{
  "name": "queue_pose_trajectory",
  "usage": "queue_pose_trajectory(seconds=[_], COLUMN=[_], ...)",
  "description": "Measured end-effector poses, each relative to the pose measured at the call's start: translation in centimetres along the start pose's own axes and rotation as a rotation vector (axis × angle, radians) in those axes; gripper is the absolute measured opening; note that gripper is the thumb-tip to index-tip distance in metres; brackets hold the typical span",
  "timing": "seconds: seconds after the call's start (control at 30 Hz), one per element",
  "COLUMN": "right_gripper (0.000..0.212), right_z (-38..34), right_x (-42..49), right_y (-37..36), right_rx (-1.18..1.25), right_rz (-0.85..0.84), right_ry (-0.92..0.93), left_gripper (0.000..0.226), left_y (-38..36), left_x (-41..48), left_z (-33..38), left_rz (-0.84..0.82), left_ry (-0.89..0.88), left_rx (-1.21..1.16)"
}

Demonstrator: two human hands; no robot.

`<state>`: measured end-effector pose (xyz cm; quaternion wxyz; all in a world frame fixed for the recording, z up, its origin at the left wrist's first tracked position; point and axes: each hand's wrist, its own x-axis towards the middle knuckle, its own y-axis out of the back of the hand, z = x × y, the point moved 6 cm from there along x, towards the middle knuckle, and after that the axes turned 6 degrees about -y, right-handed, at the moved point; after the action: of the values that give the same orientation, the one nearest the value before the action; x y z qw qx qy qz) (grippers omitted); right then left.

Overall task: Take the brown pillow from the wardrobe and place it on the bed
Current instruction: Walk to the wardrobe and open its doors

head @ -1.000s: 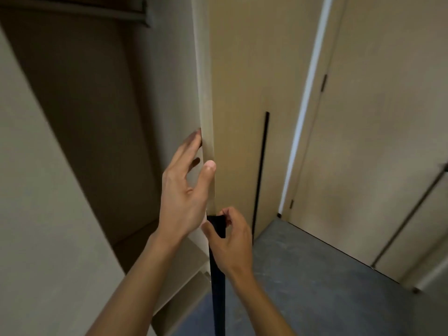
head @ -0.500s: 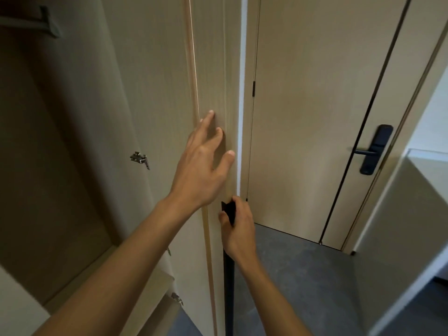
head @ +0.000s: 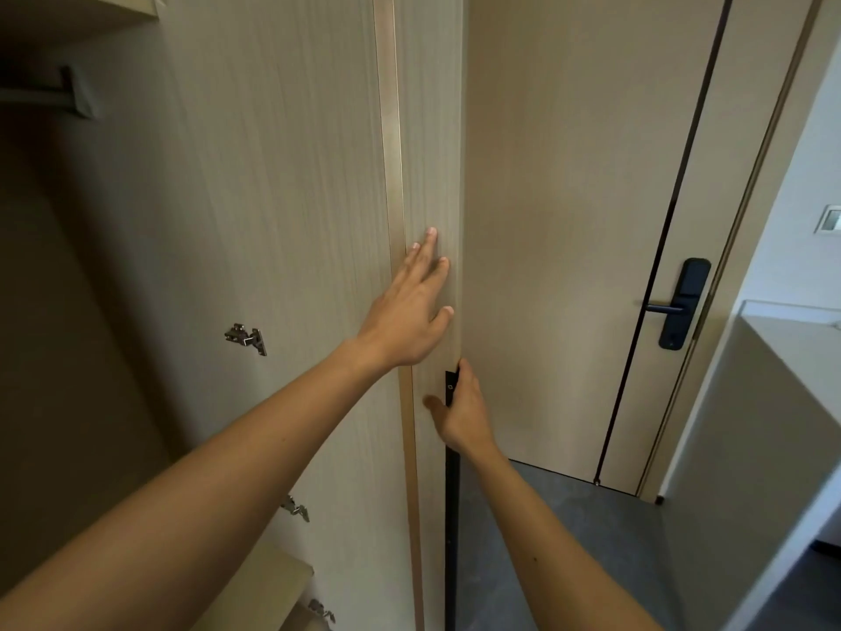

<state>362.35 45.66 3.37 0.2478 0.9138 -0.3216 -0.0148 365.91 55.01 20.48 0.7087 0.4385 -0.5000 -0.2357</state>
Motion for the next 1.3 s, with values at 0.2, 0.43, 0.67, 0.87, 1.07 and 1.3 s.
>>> queue_pose_trajectory(seconds=[0.2, 0.43, 0.67, 0.87, 1.07, 1.3], right_gripper=[0.102, 0.113, 0.120, 0.115, 0.109, 0.097], right_z=[0.5, 1.0, 1.6, 2.1, 1.9, 0.1], right_x=[3.1, 5.6, 6.0, 6.1, 6.0, 2.3], right_y=[1.2, 1.9, 1.6, 1.4, 1.7, -2.0], right_rx=[0.042, 0.102, 0.086, 0.037, 0.030, 0.012], right_rz=[-0.166, -0.331, -0.383, -0.370, -0.336, -0.147], right_ry=[-0.060, -0.121, -0.144, -0.116, -0.098, -0.090], left_gripper=[0.064, 0.060, 0.068, 0.076, 0.079, 0.077], left_y=[-0.8, -1.7, -2.5, -3.0, -3.3, -0.8], left_x=[2.7, 5.0, 7.2, 8.7, 8.6, 4.4], left_z=[-0.4, -1.0, -1.8, -2.7, -2.1, -2.1], left_rz=[-0.054, -0.084, -0.134, -0.219, -0.225, -0.129], left_ry=[0.013, 0.028, 0.047, 0.098, 0.105, 0.134], left_rx=[0.036, 0.070, 0.094, 0.082, 0.080, 0.002])
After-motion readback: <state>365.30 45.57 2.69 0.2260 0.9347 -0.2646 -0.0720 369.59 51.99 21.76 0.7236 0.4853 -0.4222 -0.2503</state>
